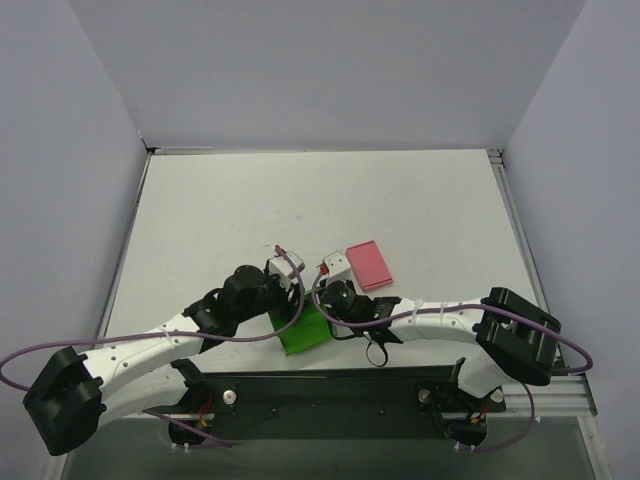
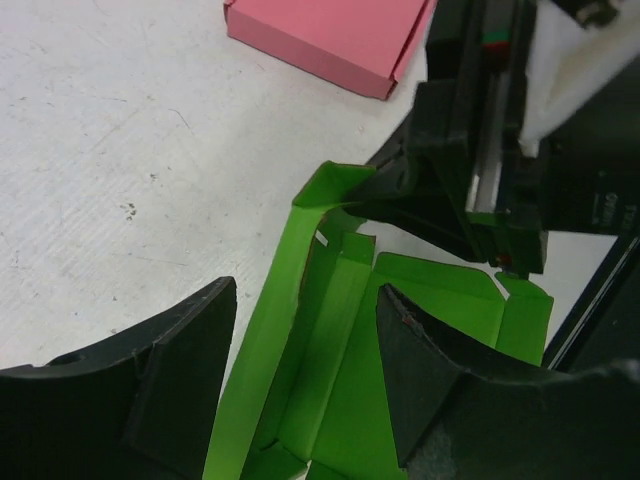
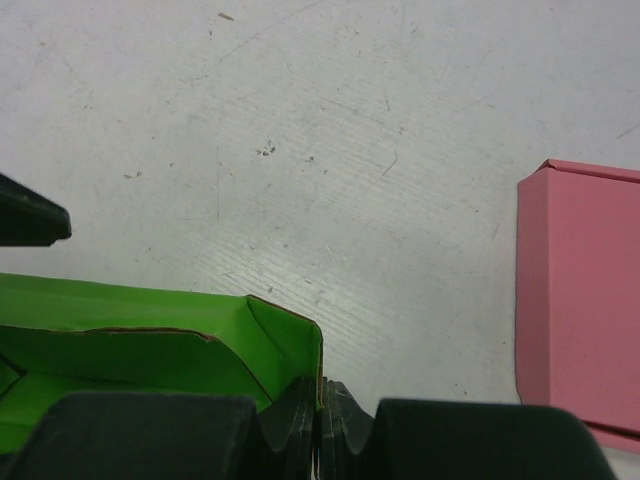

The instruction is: Fold the paper box

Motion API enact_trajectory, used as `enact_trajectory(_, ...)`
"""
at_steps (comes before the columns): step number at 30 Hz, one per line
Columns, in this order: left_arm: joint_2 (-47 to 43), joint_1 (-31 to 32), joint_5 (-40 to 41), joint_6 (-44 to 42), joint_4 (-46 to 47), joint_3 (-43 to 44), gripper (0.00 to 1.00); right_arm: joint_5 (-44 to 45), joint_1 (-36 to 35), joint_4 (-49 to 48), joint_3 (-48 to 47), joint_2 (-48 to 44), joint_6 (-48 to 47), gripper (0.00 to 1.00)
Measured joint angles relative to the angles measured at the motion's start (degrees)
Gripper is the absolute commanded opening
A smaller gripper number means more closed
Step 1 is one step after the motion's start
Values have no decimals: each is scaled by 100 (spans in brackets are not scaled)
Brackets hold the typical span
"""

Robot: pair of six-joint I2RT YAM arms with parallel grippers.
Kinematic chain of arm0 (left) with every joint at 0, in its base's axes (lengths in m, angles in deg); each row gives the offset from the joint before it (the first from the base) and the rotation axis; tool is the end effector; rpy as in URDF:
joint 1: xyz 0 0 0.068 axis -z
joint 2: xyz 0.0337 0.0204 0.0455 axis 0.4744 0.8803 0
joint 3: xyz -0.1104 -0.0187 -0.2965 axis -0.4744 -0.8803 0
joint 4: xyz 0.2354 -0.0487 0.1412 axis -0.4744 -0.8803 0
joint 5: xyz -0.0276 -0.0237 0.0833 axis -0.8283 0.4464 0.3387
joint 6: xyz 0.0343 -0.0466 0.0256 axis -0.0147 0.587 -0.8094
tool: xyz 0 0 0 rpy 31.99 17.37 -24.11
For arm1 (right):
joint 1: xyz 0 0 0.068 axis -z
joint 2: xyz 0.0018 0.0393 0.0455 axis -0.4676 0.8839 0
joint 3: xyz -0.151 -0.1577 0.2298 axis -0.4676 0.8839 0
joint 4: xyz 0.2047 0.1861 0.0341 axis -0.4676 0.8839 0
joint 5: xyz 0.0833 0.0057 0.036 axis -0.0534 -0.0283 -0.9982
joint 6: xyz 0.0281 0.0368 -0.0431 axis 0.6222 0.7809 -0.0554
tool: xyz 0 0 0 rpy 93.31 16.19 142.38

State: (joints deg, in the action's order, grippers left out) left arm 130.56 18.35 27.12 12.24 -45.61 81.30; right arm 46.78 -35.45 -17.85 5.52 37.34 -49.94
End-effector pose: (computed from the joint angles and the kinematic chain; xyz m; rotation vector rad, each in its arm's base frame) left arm 0.1493 -0.1626 0.2399 0.7289 1.9309 -0.6596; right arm 0.1602 0.2760 0.2081 -0.4803 2.0077 0.5214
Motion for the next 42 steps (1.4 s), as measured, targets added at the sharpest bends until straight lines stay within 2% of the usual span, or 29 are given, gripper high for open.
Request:
enact_trajectory(6, 52, 356, 238, -352, -125, 11, 67, -400, 168, -13, 0, 0, -188, 0)
enact_trajectory(9, 52, 393, 437, -481, -125, 11, 64, -509, 186, -13, 0, 0, -229, 0)
enact_trajectory(20, 450, 518, 898, -774, -127, 103, 63, -789, 245, -11, 0, 0, -284, 0)
enact_trajectory(23, 461, 522, 935, -813, -125, 103, 61, -844, 291, 0, 0, -7, -282, 0)
enact_trajectory(25, 470, 535, 960, -831, -125, 103, 54, -879, 315, 33, 0, -35, -286, 0)
enact_trajectory(31, 573, 573, 986, -905, -122, 103, 53, -990, 391, 151, 0, -118, -310, 0)
enact_trajectory(34, 625, 634, 990, -949, -120, 103, 49, -1043, 413, 205, 0, -153, -310, 0)
enact_trajectory(40, 706, 697, 1043, -992, -120, 107, 28, -1095, 448, 236, 0, -170, -308, 0)
enact_trajectory(41, 726, 723, 1067, -1008, -118, 114, 26, -1113, 450, 249, 0, -179, -306, 6)
enact_trajectory(42, 748, 745, 1088, -1023, -109, 127, 19, -1128, 457, 282, 2, -199, -306, 11)
